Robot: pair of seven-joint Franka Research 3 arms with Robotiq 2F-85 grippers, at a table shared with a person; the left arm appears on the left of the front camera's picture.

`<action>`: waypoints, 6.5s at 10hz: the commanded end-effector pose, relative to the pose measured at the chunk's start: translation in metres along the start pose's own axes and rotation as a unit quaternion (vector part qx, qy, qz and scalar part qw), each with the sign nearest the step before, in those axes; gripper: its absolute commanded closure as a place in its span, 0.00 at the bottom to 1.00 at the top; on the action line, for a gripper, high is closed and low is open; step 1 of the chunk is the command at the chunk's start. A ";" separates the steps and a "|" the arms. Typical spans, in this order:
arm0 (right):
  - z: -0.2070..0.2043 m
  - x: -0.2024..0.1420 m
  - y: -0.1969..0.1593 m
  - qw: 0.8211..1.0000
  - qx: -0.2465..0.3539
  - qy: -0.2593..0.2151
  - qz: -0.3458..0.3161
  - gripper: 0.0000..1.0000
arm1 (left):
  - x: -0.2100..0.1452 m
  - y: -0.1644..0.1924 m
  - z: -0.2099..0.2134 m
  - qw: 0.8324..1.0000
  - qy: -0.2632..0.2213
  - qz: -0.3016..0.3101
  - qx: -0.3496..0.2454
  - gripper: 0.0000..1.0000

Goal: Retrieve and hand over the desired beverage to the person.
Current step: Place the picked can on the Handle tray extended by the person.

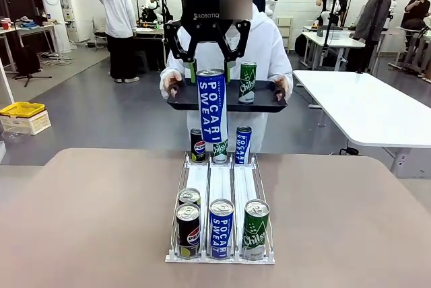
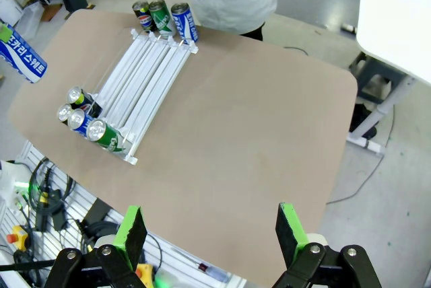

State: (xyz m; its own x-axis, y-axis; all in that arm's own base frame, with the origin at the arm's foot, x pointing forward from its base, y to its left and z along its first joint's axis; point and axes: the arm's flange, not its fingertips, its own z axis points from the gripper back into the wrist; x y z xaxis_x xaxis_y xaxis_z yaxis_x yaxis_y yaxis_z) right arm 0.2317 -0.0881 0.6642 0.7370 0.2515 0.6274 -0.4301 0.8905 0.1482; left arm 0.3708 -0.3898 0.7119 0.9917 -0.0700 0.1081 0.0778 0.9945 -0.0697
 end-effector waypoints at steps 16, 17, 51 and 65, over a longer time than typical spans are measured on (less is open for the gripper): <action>-0.002 0.001 -0.001 1.000 -0.003 0.000 -0.003 0.00 | 0.067 0.016 -0.019 0.998 -0.038 -0.047 0.000 0.42; -0.002 0.001 -0.001 1.000 -0.003 0.000 -0.003 0.00 | 0.090 0.023 -0.027 0.998 -0.049 -0.034 0.005 0.42; -0.002 0.001 -0.001 1.000 -0.003 0.000 -0.003 0.00 | 0.102 0.112 -0.013 0.997 -0.050 -0.048 -0.016 0.00; -0.002 0.001 -0.001 1.000 -0.003 0.000 -0.003 0.00 | 0.018 0.191 -0.047 0.967 -0.095 -0.211 -0.107 0.00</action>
State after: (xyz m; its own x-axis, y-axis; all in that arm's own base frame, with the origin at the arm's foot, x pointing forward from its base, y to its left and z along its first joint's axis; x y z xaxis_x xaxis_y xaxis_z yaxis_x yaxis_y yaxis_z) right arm 0.2315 -0.0881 0.6643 0.7366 0.2515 0.6278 -0.4303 0.8905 0.1481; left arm 0.4117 -0.2053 0.6498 0.8488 -0.4151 0.3274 0.4903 0.8498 -0.1935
